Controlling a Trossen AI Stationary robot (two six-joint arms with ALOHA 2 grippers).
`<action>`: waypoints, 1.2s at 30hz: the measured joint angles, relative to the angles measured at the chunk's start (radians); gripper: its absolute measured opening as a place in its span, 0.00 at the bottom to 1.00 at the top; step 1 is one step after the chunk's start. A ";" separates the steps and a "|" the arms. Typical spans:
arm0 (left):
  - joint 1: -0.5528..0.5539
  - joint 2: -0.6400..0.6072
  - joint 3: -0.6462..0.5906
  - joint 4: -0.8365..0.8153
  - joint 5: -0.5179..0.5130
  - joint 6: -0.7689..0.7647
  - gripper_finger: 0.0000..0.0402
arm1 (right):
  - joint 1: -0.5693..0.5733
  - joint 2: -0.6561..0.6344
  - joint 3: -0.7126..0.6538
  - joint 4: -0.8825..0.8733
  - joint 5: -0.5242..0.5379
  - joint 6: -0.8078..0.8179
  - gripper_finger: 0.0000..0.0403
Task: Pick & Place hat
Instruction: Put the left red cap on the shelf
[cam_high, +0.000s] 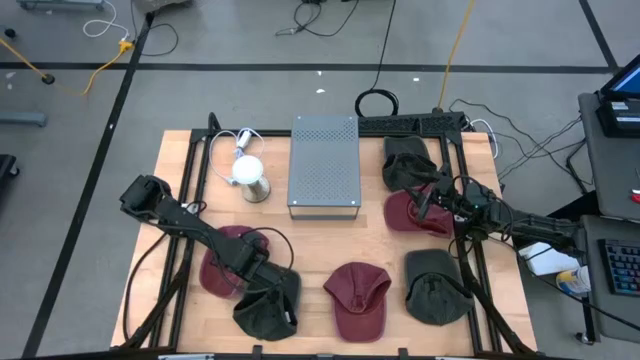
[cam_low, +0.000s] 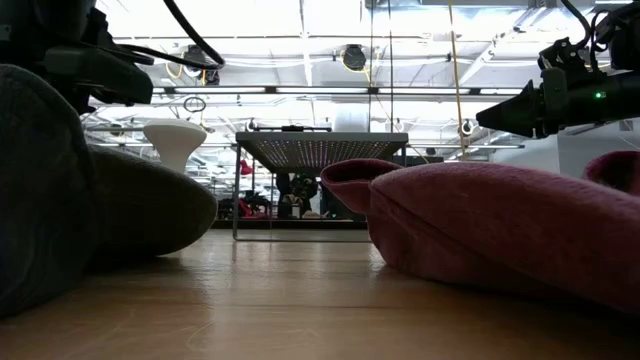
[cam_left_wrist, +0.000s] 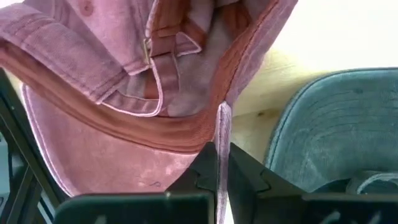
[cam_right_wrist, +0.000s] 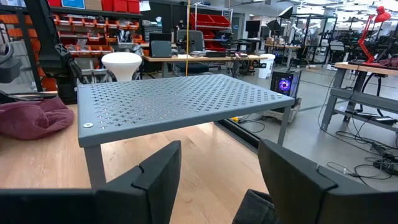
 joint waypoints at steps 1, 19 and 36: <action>0.000 0.000 0.000 0.000 0.000 0.004 0.03 | 0.000 0.000 0.000 0.000 0.000 0.000 0.52; -0.011 -0.130 0.000 -0.049 -0.163 0.132 0.02 | 0.001 0.000 0.000 0.011 0.000 0.000 0.52; -0.108 -0.580 0.000 0.040 -0.375 0.296 0.02 | 0.001 0.002 0.000 0.030 0.001 0.000 0.52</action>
